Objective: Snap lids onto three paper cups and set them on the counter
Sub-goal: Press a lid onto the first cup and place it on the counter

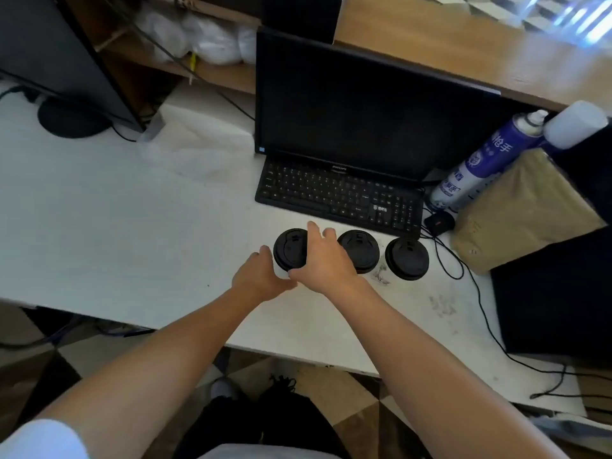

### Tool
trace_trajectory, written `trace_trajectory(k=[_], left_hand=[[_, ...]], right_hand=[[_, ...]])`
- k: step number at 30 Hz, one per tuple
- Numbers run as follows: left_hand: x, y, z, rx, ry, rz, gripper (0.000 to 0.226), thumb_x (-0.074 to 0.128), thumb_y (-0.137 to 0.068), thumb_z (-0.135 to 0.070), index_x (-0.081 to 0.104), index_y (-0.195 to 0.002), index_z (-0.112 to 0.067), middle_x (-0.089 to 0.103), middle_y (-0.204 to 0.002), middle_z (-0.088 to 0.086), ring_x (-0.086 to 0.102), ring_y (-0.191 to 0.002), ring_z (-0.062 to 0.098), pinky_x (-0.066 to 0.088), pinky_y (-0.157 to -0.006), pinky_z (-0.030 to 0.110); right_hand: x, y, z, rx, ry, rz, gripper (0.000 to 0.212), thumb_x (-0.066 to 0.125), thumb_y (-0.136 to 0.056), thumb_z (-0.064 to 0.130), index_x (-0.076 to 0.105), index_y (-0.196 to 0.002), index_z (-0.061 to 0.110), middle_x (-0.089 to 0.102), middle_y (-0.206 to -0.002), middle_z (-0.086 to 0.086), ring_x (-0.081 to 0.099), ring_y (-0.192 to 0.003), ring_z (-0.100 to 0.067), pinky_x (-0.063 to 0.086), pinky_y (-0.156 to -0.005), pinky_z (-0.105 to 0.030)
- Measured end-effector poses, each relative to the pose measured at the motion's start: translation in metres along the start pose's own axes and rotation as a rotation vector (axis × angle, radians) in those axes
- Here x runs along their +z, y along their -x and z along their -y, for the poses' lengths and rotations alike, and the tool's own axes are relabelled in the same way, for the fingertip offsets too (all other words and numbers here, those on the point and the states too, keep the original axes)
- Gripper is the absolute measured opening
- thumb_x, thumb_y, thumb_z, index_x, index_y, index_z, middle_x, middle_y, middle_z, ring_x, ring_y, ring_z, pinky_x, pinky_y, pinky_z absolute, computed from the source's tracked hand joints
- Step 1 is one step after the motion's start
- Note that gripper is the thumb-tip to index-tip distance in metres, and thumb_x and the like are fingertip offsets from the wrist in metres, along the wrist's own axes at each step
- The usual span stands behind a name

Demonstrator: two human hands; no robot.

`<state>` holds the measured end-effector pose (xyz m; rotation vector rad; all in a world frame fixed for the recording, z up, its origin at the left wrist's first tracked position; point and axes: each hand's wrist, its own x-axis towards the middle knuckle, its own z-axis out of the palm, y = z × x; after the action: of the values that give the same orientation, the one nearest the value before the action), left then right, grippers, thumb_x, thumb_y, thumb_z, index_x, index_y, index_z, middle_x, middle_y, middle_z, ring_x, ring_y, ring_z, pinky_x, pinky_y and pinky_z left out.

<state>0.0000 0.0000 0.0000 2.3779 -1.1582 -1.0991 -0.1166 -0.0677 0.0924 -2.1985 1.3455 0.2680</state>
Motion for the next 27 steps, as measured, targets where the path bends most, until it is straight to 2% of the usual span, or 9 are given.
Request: trace_trajectory(k=[3, 9, 13, 16, 22, 27], left_hand=[[0.006, -0.001, -0.002, 0.025, 0.053, -0.071, 0.07, 0.081, -0.072, -0.049, 0.046, -0.123, -0.018, 0.052, -0.105, 0.001, 0.058, -0.091, 0.021, 0.047, -0.07, 0.033], [0.017, -0.005, -0.002, 0.142, 0.238, -0.134, 0.065, 0.083, -0.068, -0.037, 0.052, -0.124, -0.029, 0.062, -0.107, -0.006, 0.063, -0.099, 0.017, 0.054, -0.081, 0.033], [0.014, 0.001, -0.005, 0.325, 0.487, -0.21, 0.07, 0.093, -0.06, -0.032, 0.053, -0.114, -0.052, 0.068, -0.1, -0.026, 0.066, -0.097, -0.001, 0.05, -0.073, 0.01], [0.009, 0.004, -0.007, 0.391, 0.57, -0.307, 0.078, 0.093, -0.056, -0.034, 0.048, -0.112, -0.065, 0.064, -0.108, -0.037, 0.063, -0.101, -0.01, 0.048, -0.073, 0.003], [0.005, 0.004, -0.006, 0.365, 0.604, -0.377, 0.083, 0.095, -0.05, -0.041, 0.044, -0.113, -0.06, 0.061, -0.112, -0.032, 0.064, -0.101, -0.005, 0.052, -0.073, 0.009], [-0.002, 0.011, -0.021, 0.467, 0.565, -0.483, 0.078, 0.091, -0.055, -0.049, 0.045, -0.117, -0.061, 0.059, -0.115, -0.028, 0.062, -0.109, 0.004, 0.051, -0.083, 0.01]], right_hand=[[0.004, -0.006, -0.004, -0.063, 0.037, -0.018, 0.088, 0.079, -0.083, 0.032, 0.029, -0.153, 0.017, 0.042, -0.139, -0.014, 0.055, -0.119, -0.04, 0.055, -0.086, -0.046], [0.008, -0.012, -0.008, -0.09, 0.005, -0.032, 0.066, 0.078, -0.083, 0.035, 0.046, -0.136, 0.013, 0.049, -0.127, -0.01, 0.059, -0.11, -0.036, 0.056, -0.086, -0.045], [-0.001, -0.017, -0.01, -0.072, -0.093, -0.039, 0.066, 0.082, -0.076, 0.041, 0.052, -0.129, 0.016, 0.052, -0.118, -0.005, 0.057, -0.104, -0.027, 0.054, -0.076, -0.037], [-0.007, -0.021, -0.009, -0.084, -0.204, -0.023, 0.067, 0.085, -0.073, 0.04, 0.054, -0.128, 0.018, 0.055, -0.116, -0.003, 0.054, -0.103, -0.022, 0.049, -0.073, -0.03], [-0.023, -0.018, -0.001, -0.152, -0.241, 0.02, 0.071, 0.087, -0.073, 0.04, 0.056, -0.134, 0.021, 0.059, -0.122, -0.001, 0.056, -0.107, -0.019, 0.046, -0.075, -0.025], [-0.03, -0.004, 0.002, -0.173, -0.323, -0.058, 0.067, 0.086, -0.072, 0.049, 0.06, -0.127, 0.021, 0.06, -0.12, 0.002, 0.057, -0.11, -0.017, 0.051, -0.083, -0.028]])
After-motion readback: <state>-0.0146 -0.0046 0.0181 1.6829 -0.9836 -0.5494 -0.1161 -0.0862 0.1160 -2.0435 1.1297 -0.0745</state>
